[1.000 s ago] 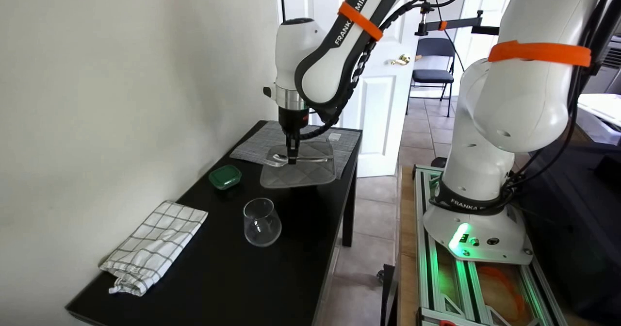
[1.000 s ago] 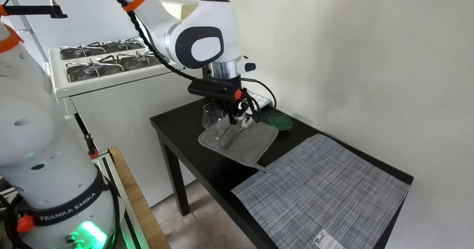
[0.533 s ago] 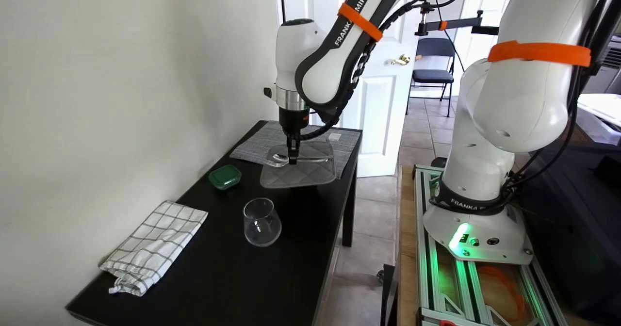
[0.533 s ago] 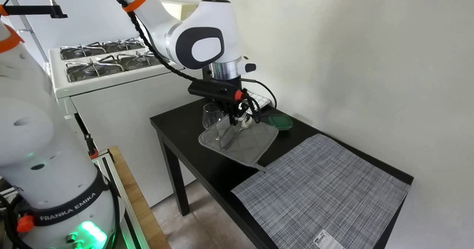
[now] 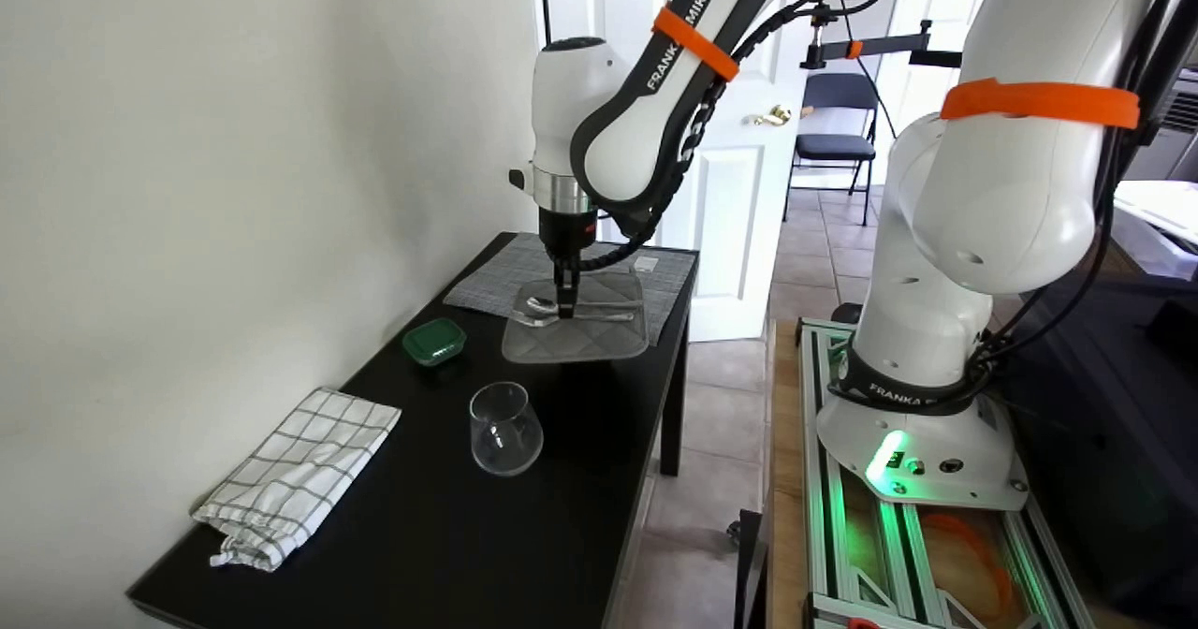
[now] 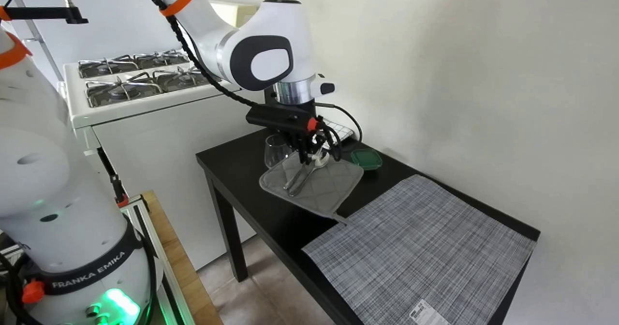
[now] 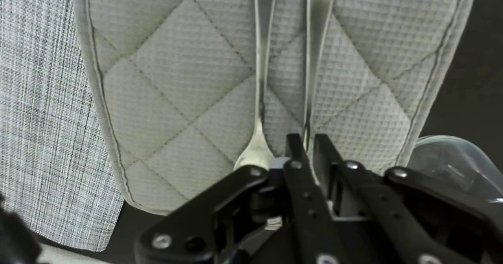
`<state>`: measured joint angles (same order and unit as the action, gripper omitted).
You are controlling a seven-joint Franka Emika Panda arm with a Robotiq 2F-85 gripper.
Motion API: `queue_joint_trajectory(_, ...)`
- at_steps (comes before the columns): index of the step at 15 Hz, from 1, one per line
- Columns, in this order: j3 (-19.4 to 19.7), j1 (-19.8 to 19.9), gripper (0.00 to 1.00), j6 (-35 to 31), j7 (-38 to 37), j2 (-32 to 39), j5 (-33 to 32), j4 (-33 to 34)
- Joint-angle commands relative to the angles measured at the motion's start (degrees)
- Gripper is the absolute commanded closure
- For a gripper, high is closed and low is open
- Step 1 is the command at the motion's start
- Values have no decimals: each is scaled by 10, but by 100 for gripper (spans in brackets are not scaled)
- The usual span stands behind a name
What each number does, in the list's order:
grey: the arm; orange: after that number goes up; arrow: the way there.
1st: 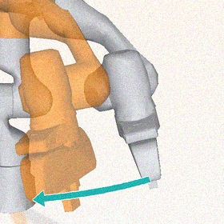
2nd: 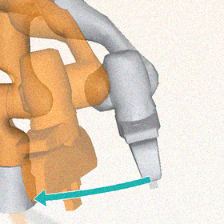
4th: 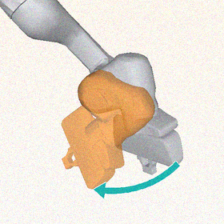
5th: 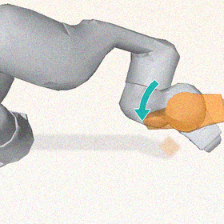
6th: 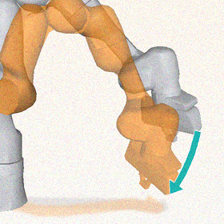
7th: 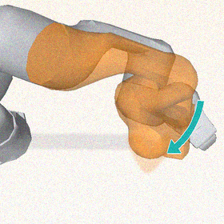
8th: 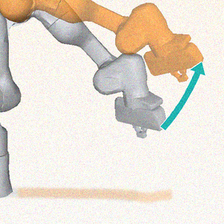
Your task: Move the spoon to the left
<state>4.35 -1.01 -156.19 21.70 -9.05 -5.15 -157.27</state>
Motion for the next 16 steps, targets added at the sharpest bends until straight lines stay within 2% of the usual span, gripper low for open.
queue_joint_trajectory(1,-2,7,53,-6,1,4,-13,0)
queue_joint_trajectory(8,-2,5,1,0,4,-3,-7,1)
queue_joint_trajectory(12,-1,2,0,13,5,-37,2,-7)
queue_joint_trajectory(16,1,1,0,60,0,-84,3,3)
